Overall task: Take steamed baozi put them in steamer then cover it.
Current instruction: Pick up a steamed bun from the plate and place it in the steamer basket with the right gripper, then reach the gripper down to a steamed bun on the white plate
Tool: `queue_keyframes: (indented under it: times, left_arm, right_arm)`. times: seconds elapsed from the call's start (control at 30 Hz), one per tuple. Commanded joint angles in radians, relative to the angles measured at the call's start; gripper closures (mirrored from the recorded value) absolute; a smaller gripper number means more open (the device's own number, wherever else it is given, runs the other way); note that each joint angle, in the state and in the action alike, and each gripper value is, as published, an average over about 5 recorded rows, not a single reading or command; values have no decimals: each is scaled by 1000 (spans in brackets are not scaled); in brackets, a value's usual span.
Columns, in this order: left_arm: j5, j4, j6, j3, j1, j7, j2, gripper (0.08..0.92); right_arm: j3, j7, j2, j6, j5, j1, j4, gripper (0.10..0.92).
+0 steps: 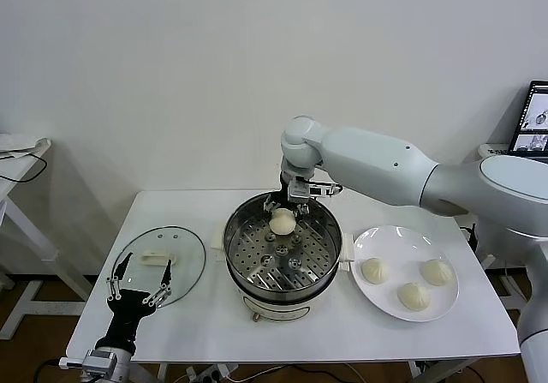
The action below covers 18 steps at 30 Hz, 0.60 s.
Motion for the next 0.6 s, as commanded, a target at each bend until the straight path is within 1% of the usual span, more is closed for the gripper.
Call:
queue_keyframes:
  times: [0.03, 0.1, 0.17, 0.3, 0.47, 0.6]
  left_arm:
    - [0, 4, -3, 1, 2, 1, 0, 177]
    - [1, 4, -4, 0, 4, 1, -1, 177]
    - [1, 4, -5, -1, 7, 1, -1, 177]
    - [2, -5, -7, 1, 16, 1, -1, 177]
    - [9, -19, -8, 12, 28, -2, -4, 177]
    - [21, -24, -12, 21, 35, -2, -5, 177]
  right_arm:
    - [2, 2, 7, -10, -8, -11, -14, 246]
    - [5, 3, 5, -19, 5, -8, -6, 215]
    - [9, 0, -6, -32, 34, 6, 13, 206]
    - [2, -35, -69, -81, 150, 85, 81, 203]
    - [-77, -105, -227, -184, 369, 271, 224, 203]
    - [-159, -160, -375, -305, 523, 371, 339, 203]
